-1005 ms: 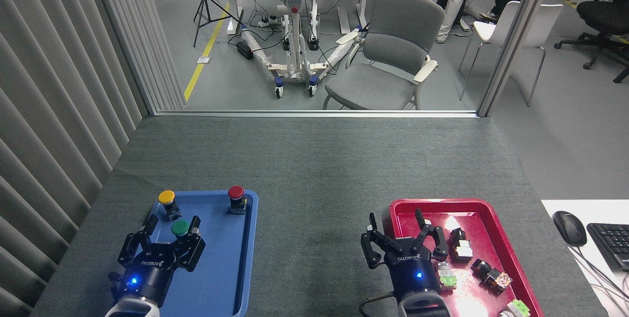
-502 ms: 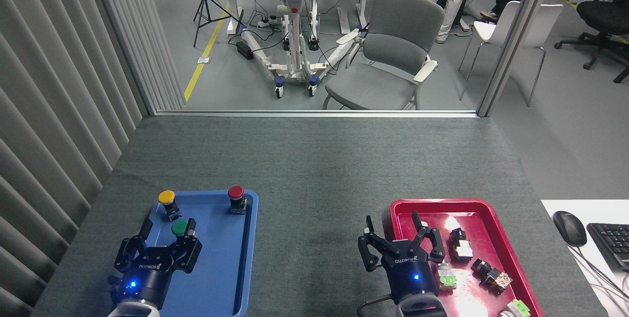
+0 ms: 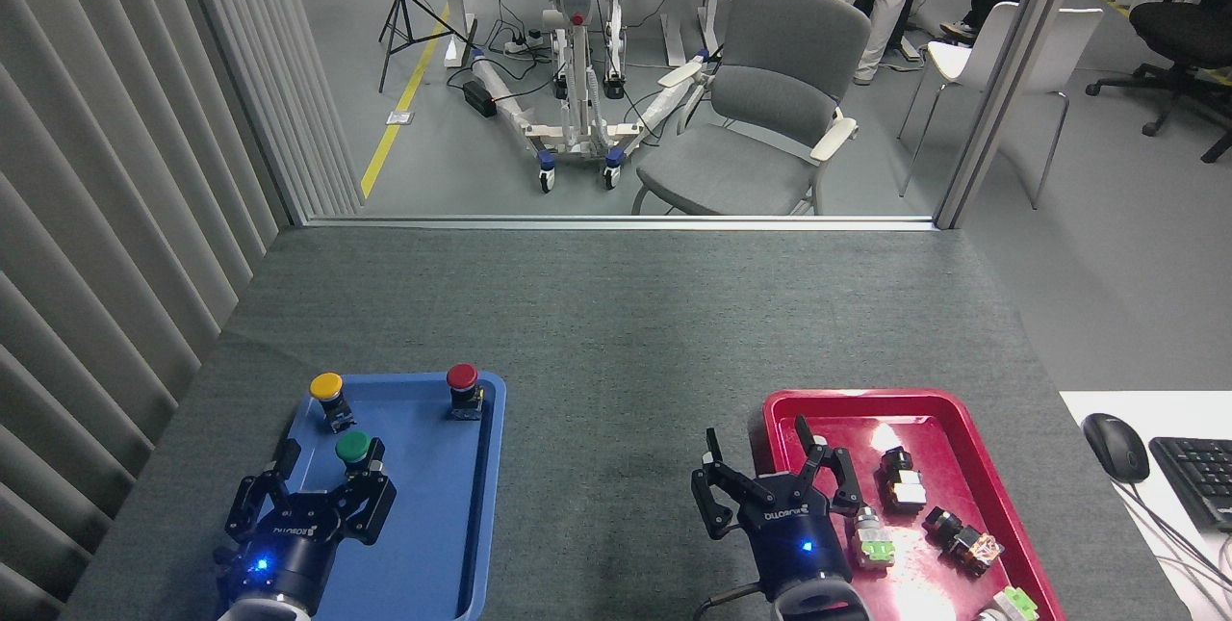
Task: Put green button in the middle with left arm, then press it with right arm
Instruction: 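Move the left gripper over the green button in the blue tray, then lower the left gripper and grasp the green button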
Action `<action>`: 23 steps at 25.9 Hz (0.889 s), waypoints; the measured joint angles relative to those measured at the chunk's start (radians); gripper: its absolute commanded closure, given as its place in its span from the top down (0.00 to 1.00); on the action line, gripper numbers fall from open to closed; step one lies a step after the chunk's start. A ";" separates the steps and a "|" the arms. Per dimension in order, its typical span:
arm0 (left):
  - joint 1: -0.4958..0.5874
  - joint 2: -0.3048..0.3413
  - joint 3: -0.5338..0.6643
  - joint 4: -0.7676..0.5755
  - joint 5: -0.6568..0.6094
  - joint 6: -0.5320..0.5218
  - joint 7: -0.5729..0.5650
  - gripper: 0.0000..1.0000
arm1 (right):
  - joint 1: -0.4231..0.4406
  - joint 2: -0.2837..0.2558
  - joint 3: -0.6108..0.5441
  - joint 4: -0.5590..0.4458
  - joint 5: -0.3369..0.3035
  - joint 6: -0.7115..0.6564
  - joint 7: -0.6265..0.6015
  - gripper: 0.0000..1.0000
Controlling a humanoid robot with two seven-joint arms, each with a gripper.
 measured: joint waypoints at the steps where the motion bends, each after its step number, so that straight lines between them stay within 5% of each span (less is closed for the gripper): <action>1: 0.000 0.000 0.000 0.002 0.000 -0.003 0.000 1.00 | 0.000 -0.002 0.000 0.000 0.000 0.000 0.000 1.00; 14: 0.039 0.014 -0.080 0.011 -0.034 -0.030 -0.067 0.99 | 0.003 -0.013 -0.004 0.000 -0.007 0.005 0.003 1.00; 23: -0.042 0.017 -0.143 0.114 -0.047 -0.029 -0.081 0.99 | 0.003 -0.017 -0.005 0.001 -0.015 0.008 0.003 1.00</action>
